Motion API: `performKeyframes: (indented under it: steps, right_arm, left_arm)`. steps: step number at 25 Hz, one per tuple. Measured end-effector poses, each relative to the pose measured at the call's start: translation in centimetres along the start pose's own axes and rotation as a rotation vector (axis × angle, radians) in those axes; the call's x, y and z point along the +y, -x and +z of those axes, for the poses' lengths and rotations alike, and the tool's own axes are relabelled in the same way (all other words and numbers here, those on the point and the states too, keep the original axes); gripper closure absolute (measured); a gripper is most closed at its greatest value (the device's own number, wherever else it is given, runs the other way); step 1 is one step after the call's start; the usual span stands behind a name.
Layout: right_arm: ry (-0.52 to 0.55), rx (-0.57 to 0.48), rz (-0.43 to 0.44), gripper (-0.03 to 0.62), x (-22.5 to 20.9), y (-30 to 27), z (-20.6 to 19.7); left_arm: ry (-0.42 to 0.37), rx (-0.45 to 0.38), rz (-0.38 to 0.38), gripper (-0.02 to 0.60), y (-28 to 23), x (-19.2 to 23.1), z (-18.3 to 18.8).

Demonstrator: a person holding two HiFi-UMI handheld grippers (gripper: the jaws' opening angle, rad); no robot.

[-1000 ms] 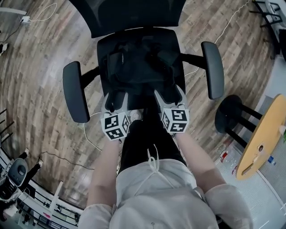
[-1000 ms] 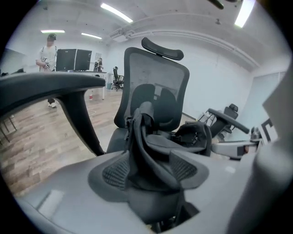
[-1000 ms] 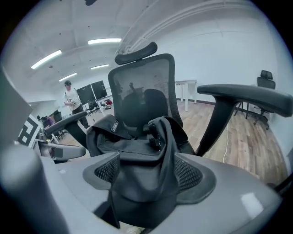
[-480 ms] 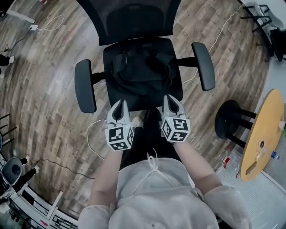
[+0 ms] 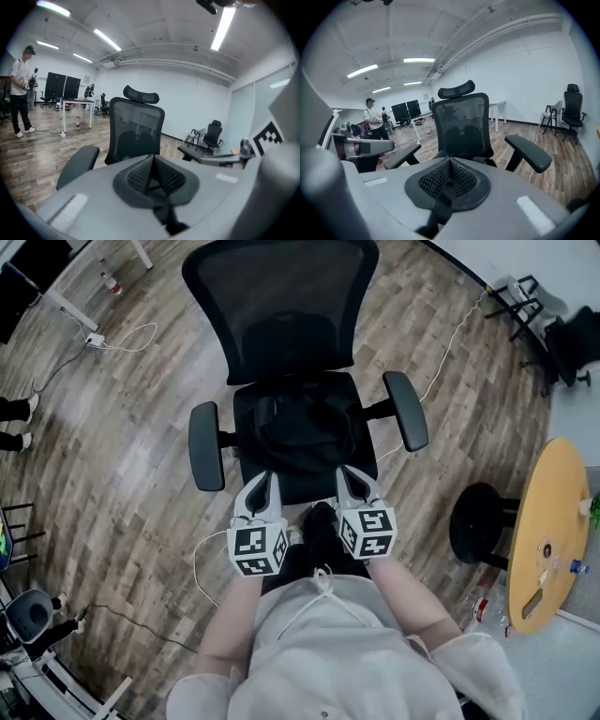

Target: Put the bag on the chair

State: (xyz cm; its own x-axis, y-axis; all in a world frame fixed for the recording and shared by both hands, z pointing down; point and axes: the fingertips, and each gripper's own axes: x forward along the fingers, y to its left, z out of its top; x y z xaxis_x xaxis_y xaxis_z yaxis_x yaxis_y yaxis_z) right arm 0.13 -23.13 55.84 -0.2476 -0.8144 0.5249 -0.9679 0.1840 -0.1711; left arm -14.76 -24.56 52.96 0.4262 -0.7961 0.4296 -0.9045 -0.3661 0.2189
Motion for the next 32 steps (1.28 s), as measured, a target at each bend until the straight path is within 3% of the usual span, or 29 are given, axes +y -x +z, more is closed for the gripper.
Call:
performKeyframes:
  steps: [9, 18, 23, 32]
  right_arm:
    - [0.004, -0.148, 0.028, 0.595, 3.5, 5.7, 9.1]
    - [0.024, -0.252, 0.063, 0.595, 5.1, 9.0, 16.1]
    - [0.06, -0.31, 0.055, 0.595, 5.2, 10.4, 18.2]
    - [0.089, -0.304, 0.075, 0.595, 5.6, 10.3, 18.3]
  left_arm:
    - [-0.025, -0.197, -0.041, 0.575, 6.0, -1.0, 11.1]
    - [-0.066, -0.332, -0.056, 0.575, 10.9, -1.6, 19.9]
    - [-0.099, -0.345, -0.068, 0.575, 12.0, -2.2, 21.2]
    - [-0.103, -0.319, -0.047, 0.575, 11.5, -2.1, 20.5]
